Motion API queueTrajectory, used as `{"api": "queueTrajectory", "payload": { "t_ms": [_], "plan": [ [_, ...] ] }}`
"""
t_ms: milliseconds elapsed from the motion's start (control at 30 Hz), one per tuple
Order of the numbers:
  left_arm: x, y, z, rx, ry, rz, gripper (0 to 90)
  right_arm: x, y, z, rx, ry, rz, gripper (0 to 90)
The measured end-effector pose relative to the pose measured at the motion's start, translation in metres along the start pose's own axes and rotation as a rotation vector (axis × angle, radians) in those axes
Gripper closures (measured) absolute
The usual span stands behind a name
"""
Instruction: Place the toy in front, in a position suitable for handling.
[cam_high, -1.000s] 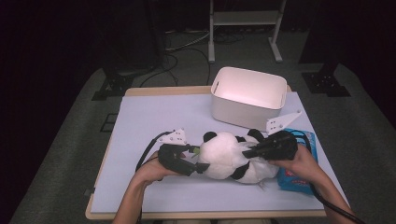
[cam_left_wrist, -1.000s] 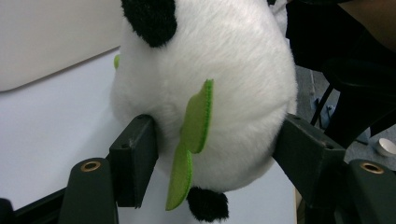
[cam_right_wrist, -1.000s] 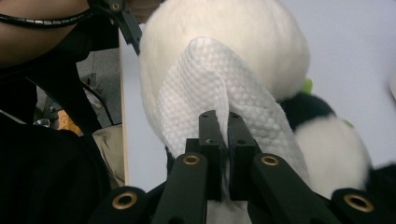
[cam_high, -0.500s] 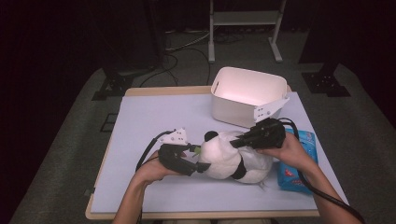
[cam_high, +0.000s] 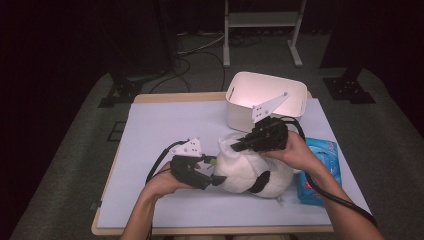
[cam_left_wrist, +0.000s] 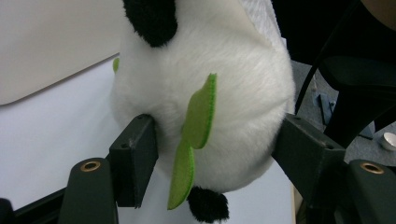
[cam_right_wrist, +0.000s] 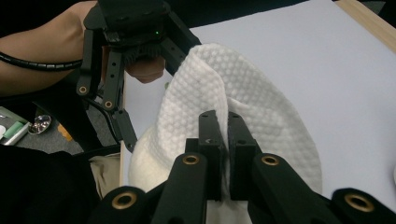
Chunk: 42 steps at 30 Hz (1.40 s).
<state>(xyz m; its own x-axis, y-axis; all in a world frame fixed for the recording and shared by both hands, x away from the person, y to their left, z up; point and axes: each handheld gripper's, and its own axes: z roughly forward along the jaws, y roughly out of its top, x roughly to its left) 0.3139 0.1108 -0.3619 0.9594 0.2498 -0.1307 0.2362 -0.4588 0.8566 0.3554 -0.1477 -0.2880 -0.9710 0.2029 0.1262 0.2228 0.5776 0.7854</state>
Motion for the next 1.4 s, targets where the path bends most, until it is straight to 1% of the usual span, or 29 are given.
{"api": "queueTrajectory", "payload": {
  "t_ms": [100,200,333,467,533,567,700,800,933,1000,1133,1267,1400],
  "plan": [
    [0.000,0.001,0.000,-0.004,-0.001,0.003,31.7,-0.001,-0.004,-0.003,0.002,-0.007,0.003,86.4],
    [0.000,0.001,0.001,-0.005,-0.002,0.002,31.7,-0.002,-0.009,-0.009,-0.008,-0.020,0.014,86.2],
    [0.001,0.000,0.001,-0.003,-0.002,-0.001,31.7,-0.005,-0.021,-0.018,-0.022,-0.030,0.047,86.1],
    [0.002,0.000,0.000,-0.004,0.001,-0.016,31.7,-0.007,-0.033,-0.026,-0.029,-0.043,0.066,86.1],
    [0.003,0.000,0.000,-0.007,0.002,-0.027,31.8,-0.007,-0.039,-0.030,-0.025,-0.054,0.075,86.1],
    [0.003,0.000,0.000,-0.005,0.003,-0.026,31.8,-0.007,-0.043,-0.031,-0.023,-0.054,0.079,86.0],
    [0.003,0.001,0.001,-0.007,0.004,-0.035,31.9,-0.003,-0.054,-0.033,-0.017,-0.058,0.084,85.9],
    [0.004,0.001,0.000,-0.007,0.010,-0.043,31.9,0.002,-0.064,-0.032,-0.019,-0.052,0.083,85.9],
    [0.005,0.001,0.000,-0.001,0.016,-0.044,31.9,0.007,-0.074,-0.031,-0.025,-0.036,0.086,85.9],
    [0.004,0.001,0.000,0.000,0.019,-0.043,32.0,0.010,-0.076,-0.030,-0.031,-0.027,0.090,85.8],
    [0.005,0.000,0.000,-0.001,0.024,-0.053,32.0,0.015,-0.077,-0.027,-0.034,-0.004,0.076,85.8],
    [0.007,0.000,-0.001,-0.005,0.034,-0.060,32.3,0.022,-0.073,-0.021,-0.024,0.018,0.056,85.8],
    [0.007,0.000,-0.001,-0.005,0.038,-0.062,32.4,0.028,-0.068,-0.013,-0.008,0.028,0.033,85.8]
  ]
}}
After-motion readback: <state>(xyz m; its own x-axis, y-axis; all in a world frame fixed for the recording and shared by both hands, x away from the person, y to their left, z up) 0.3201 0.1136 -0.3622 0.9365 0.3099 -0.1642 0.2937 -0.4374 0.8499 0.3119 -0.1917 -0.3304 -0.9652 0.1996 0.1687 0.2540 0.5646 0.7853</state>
